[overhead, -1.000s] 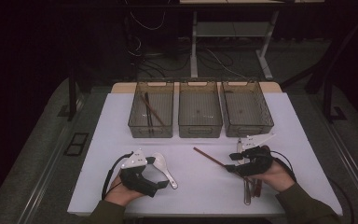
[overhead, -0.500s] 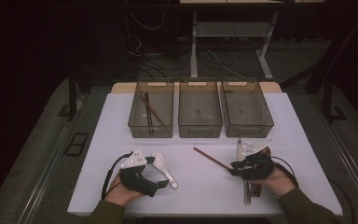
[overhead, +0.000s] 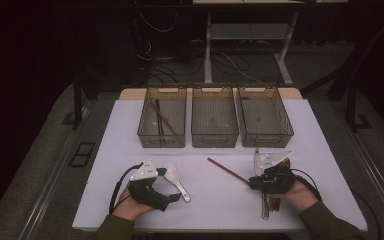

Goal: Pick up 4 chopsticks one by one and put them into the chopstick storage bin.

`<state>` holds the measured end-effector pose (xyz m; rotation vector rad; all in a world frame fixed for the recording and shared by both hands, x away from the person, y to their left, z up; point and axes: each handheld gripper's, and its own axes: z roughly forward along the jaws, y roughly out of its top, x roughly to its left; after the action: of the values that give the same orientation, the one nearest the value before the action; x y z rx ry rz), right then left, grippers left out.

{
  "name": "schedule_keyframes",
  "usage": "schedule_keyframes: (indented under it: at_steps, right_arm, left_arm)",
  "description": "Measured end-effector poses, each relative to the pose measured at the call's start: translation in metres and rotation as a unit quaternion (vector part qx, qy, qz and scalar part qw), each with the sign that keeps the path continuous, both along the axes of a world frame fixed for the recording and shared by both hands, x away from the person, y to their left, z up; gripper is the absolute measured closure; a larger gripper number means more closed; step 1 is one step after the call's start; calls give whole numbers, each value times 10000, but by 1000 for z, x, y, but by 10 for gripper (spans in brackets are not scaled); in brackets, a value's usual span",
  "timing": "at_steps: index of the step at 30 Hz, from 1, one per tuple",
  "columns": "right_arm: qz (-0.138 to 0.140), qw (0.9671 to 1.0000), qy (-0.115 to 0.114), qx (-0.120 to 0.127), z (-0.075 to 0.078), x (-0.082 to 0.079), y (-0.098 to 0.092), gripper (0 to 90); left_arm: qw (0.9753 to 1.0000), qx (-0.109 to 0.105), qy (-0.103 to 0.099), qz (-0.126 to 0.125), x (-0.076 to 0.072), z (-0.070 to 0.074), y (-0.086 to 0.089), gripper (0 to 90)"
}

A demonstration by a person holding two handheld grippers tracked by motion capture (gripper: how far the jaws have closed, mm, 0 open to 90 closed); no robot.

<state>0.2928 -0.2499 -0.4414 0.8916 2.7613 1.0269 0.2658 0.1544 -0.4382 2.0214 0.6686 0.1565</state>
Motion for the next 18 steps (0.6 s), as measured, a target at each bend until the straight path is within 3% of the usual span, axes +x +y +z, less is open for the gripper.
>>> schedule_keyframes:
  at_steps: [6, 18]
  right_arm:
    - [17, 10000, -48, -75, 0, 0, 0, 824]
    - [32, 9999, -86, -96, 0, 1, 0, 844]
  left_arm:
    - [10000, -3, -1, -4, 0, 0, 0, 0]
    - [10000, 5, 12, -14, 0, 0, -1, 0]
